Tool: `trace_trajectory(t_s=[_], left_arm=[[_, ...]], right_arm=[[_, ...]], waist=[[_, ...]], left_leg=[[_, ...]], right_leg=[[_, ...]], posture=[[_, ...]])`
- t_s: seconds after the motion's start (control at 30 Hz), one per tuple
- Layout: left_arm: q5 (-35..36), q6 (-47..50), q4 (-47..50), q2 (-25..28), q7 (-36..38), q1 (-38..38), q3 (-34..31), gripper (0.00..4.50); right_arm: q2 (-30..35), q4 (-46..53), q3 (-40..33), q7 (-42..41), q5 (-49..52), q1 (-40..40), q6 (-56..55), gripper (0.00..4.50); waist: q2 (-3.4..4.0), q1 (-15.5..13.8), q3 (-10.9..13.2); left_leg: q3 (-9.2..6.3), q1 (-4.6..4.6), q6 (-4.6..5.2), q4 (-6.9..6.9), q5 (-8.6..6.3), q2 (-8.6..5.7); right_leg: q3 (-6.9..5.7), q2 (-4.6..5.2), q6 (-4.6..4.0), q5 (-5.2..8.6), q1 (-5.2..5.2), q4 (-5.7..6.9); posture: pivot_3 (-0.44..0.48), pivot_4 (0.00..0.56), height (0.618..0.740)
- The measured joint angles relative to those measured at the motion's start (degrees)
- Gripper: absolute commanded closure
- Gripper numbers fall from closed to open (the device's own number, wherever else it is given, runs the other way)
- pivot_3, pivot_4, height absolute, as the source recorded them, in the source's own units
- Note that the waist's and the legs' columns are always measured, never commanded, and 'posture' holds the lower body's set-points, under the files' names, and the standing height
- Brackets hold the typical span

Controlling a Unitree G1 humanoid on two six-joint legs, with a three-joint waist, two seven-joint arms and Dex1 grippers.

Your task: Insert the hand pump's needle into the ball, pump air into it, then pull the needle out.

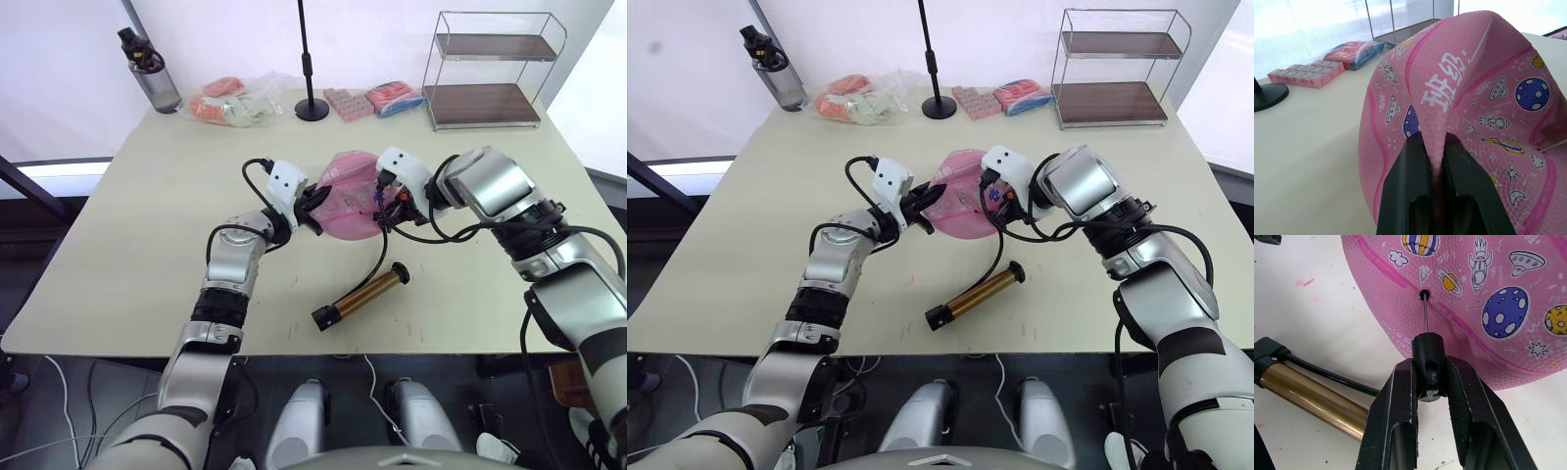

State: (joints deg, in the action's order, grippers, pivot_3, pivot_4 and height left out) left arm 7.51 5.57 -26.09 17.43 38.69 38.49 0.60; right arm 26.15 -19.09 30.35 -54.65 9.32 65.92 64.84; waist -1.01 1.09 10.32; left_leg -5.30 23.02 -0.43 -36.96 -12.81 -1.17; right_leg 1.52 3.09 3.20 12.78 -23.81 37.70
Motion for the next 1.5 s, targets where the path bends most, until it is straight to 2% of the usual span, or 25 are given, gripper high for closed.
trace_trajectory(t_s=[1.5], left_arm=[[0.0,0.1,0.0,-0.2,0.0,0.0,0.0,4.48]], right_arm=[[0.1,0.0,1.2,-0.5,-1.4,0.0,0.7,4.18]], waist=[[0.0,0.0,0.0]], left_leg=[[0.0,-0.02,-0.01,-0.03,0.0,0.0]], right_leg=[[0.0,0.0,0.0,0.0,0.01,0.02]], posture=[[0.0,0.15,0.731]])
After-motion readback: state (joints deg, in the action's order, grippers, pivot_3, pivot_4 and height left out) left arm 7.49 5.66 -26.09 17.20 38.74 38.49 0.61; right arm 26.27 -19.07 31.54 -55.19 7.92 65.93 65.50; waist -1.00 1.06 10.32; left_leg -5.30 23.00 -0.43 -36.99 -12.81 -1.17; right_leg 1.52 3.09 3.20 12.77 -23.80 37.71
